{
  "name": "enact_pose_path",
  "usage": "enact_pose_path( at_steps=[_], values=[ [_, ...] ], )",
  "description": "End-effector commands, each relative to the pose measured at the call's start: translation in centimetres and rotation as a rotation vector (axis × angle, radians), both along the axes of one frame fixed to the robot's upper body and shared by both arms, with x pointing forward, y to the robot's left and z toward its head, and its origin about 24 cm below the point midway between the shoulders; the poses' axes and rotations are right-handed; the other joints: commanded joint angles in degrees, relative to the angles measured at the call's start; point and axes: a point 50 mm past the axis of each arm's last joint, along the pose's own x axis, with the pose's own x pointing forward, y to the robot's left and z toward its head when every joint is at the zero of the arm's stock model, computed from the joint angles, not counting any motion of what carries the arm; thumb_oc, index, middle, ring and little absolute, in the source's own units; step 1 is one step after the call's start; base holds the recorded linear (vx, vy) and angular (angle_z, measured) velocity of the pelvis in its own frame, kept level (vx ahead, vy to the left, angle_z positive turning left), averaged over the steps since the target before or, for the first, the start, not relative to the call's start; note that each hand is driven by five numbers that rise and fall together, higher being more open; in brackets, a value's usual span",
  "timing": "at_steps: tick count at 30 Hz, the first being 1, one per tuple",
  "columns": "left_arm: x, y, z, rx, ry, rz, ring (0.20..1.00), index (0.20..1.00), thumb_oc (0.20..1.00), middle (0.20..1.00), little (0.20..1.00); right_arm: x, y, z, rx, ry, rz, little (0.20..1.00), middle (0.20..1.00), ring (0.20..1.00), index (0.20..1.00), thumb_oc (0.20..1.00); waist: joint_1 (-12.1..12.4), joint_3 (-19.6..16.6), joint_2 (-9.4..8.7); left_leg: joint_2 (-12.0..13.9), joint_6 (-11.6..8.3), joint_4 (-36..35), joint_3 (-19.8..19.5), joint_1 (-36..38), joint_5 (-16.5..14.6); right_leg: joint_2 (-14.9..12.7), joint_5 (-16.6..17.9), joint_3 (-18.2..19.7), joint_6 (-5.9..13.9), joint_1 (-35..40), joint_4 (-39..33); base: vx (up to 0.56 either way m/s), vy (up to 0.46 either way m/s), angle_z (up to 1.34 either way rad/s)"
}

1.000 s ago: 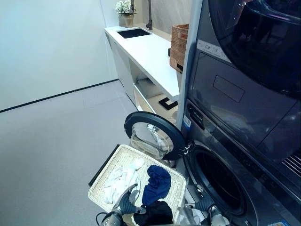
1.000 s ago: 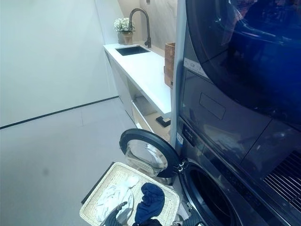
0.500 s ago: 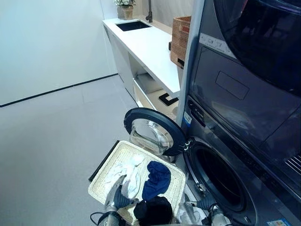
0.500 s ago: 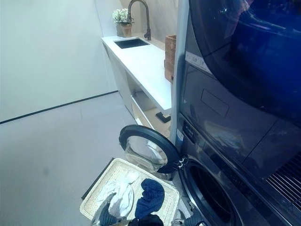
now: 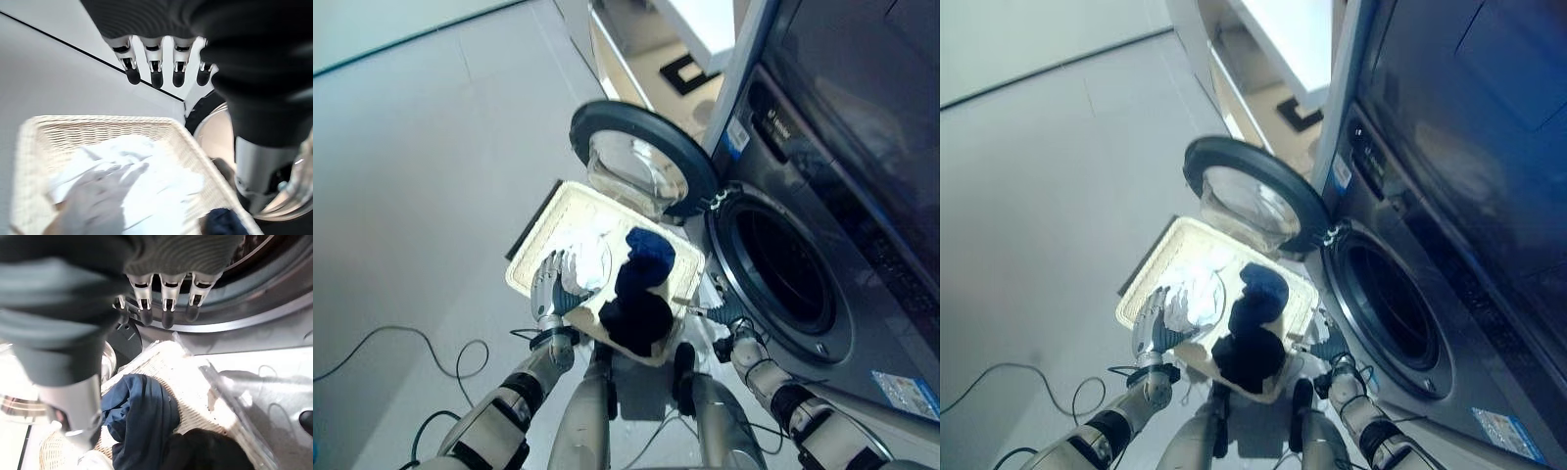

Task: Put the clothes into the washing machine.

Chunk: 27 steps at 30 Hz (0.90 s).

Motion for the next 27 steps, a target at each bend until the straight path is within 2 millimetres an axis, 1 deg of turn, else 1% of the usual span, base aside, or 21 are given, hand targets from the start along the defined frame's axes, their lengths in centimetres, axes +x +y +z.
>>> enact_pose_path(
  at_steps=[1,4,6,9,10,11,14,15,16,19,21,22,24,27],
  values=[
    [2.2,-0.1,3.3,-0.032,-0.129,0.044,1.000,1.000,1.000,1.000,1.000,0.8,1.4,1.7,0.048,-0.075,-0.011,1.000,1.000,1.000,1.000,1.000,0.2,-1.5,-1.79,-2.4,0.18,1.8,2.3,-2.8,-1.1,-0.7,4.4,-3.3,3.32,-1.3,-2.4,-0.13,0.022,0.05],
    [3.2,0.2,5.0,-0.017,-0.175,0.063,1.000,1.000,1.000,1.000,1.000,1.8,1.5,3.0,0.048,-0.113,-0.019,1.000,1.000,1.000,1.000,1.000,0.1,-0.6,-1.99,-2.2,-0.04,3.1,2.4,-5.6,-1.0,-0.9,4.4,-3.6,3.20,-4.0,-1.0,-0.11,0.024,0.00],
    [4.3,1.0,7.2,-0.029,-0.226,0.110,1.000,1.000,1.000,1.000,1.000,2.9,1.5,4.8,0.059,-0.164,-0.033,1.000,1.000,1.000,1.000,1.000,-0.2,0.5,-2.39,-1.8,-0.35,4.3,2.8,-8.6,-0.7,-0.9,4.6,-3.7,3.01,-6.7,0.2,-0.12,0.025,-0.02],
    [5.4,1.6,9.4,-0.028,-0.265,0.152,1.000,1.000,1.000,1.000,1.000,3.8,1.4,6.4,0.064,-0.212,-0.041,1.000,1.000,1.000,1.000,1.000,-0.6,1.5,-2.69,-1.4,-0.53,5.5,3.4,-11.4,-0.4,-1.1,4.7,-3.8,2.89,-9.5,1.4,-0.09,0.028,-0.03],
    [5.7,1.9,9.9,-0.032,-0.266,0.164,1.000,1.000,1.000,1.000,1.000,4.1,1.3,6.8,0.062,-0.221,-0.045,1.000,1.000,1.000,1.000,1.000,-0.7,1.5,-2.77,-1.3,-0.57,6.2,3.4,-12.4,-0.6,-1.2,4.5,-3.7,2.90,-10.5,2.2,-0.05,0.044,-0.04],
    [5.7,1.9,10.0,-0.033,-0.265,0.166,1.000,1.000,1.000,1.000,1.000,4.1,1.2,6.9,0.062,-0.223,-0.046,1.000,1.000,1.000,1.000,1.000,-0.7,1.5,-2.78,-1.3,-0.57,6.4,3.4,-12.6,-0.6,-1.2,4.4,-3.7,2.90,-10.7,2.3,-0.04,0.064,-0.04],
    [6.6,2.1,11.8,-0.024,-0.280,0.168,1.000,1.000,1.000,1.000,1.000,4.8,0.8,8.2,0.067,-0.250,-0.063,1.000,1.000,1.000,1.000,1.000,-1.2,1.5,-2.87,-0.9,-0.59,8.3,3.3,-15.6,-0.7,-1.3,4.3,-3.2,2.86,-14.0,4.2,-0.03,0.061,-0.02],
    [6.8,2.2,12.2,-0.019,-0.282,0.170,1.000,1.000,1.000,1.000,1.000,4.9,0.7,8.4,0.069,-0.255,-0.068,1.000,1.000,1.000,1.000,1.000,-1.2,1.5,-2.89,-0.9,-0.58,8.5,3.4,-16.0,-0.7,-1.3,4.3,-3.2,2.85,-14.3,4.4,-0.03,0.076,-0.03],
    [7.1,2.3,13.1,-0.012,-0.284,0.185,1.000,1.000,1.000,1.000,1.000,5.3,0.4,9.0,0.076,-0.270,-0.081,1.000,1.000,1.000,1.000,1.000,-1.4,1.5,-2.87,-0.6,-0.64,9.0,3.5,-17.3,-0.7,-1.4,4.4,-3.0,2.87,-15.7,4.9,-0.03,0.079,-0.04],
    [7.6,3.2,14.1,-0.018,-0.253,0.237,1.000,1.000,1.000,1.000,1.000,5.7,0.0,10.0,0.093,-0.301,-0.100,1.000,1.000,1.000,1.000,1.000,-1.9,1.5,-2.91,-0.4,-0.67,9.6,3.9,-19.0,-0.8,-1.4,4.4,-2.8,2.94,-17.4,5.5,-0.02,0.071,-0.01],
    [7.7,3.5,14.3,-0.017,-0.240,0.255,1.000,1.000,1.000,1.000,1.000,5.8,0.0,10.3,0.098,-0.312,-0.105,1.000,1.000,1.000,1.000,1.000,-2.0,1.5,-2.95,-0.4,-0.69,9.7,4.0,-19.5,-0.8,-1.4,4.4,-2.7,2.98,-17.9,5.5,-0.01,0.038,-0.05],
    [7.8,4.0,14.7,-0.007,-0.224,0.284,1.000,1.000,1.000,1.000,1.000,5.9,0.1,10.7,0.100,-0.328,-0.108,1.000,1.000,1.000,1.000,1.000,-2.4,1.5,-3.12,-0.4,-0.75,9.7,4.2,-20.4,-0.7,-1.4,4.6,-2.6,3.10,-18.8,5.4,-0.01,0.038,-0.03],
    [7.9,4.6,15.0,0.007,-0.197,0.305,1.000,1.000,1.000,1.000,1.000,6.0,0.0,11.0,0.091,-0.335,-0.107,1.000,1.000,1.000,1.000,1.000,-2.6,1.5,-3.31,-0.3,-0.79,9.5,4.4,-21.1,-0.6,-1.4,4.8,-2.6,3.18,-19.6,5.2,0.00,0.042,-0.02],
    [8.1,4.8,15.2,0.008,-0.163,0.304,1.000,1.000,1.000,1.000,1.000,6.0,-0.2,11.1,0.092,-0.335,-0.120,1.000,1.000,1.000,1.000,1.000,-2.8,1.5,-3.58,-0.1,-0.84,9.4,4.6,-22.3,-0.6,-1.4,5.0,-2.6,3.33,-20.8,5.2,0.00,0.000,0.00]
  ],
)
